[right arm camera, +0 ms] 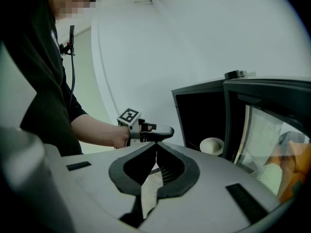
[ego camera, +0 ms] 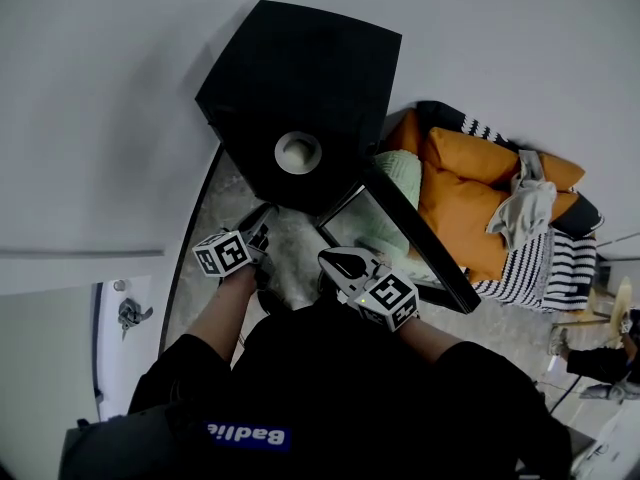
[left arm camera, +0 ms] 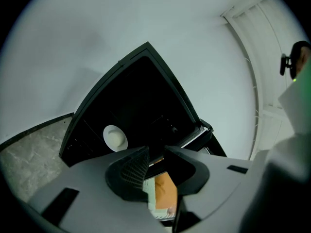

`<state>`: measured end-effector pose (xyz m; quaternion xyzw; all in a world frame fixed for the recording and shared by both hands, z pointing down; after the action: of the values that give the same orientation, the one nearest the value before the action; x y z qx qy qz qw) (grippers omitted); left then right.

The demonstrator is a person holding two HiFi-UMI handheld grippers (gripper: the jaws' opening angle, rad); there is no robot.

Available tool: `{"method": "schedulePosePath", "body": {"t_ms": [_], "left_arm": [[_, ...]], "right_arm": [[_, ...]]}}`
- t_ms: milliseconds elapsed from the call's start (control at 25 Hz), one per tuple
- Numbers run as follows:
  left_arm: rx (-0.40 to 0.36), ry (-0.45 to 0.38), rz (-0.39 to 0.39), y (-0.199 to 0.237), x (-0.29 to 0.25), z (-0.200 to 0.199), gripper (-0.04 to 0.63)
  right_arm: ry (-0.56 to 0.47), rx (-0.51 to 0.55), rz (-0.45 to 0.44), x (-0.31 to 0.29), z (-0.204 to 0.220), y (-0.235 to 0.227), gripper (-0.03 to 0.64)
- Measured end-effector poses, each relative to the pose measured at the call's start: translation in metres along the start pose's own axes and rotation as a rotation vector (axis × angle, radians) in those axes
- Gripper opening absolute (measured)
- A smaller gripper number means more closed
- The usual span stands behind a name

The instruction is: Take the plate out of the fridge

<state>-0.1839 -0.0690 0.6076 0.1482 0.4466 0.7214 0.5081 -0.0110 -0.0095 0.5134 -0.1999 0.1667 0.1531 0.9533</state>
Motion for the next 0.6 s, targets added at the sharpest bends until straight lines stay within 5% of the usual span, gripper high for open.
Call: {"method": "schedulePosePath", "body": {"t_ms": [600], "left_arm": [[0.222,-0.028,-0.072,0.050,-0.036,0.004,0.112]], "right_arm": [[0.037,-0.043,0.009,0.000,0.013,-0.012,0.012]]}}
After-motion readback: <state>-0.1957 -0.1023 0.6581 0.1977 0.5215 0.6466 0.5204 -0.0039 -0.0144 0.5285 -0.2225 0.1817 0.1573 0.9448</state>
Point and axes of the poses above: the fingertips, and each gripper's own axes: x backward along the fingers, y to its left, z out of its underside, the point moved 4 cm from there along x, backward along the fingers, and after that the axes turned 4 degrees about -y, right-handed, at the moved point
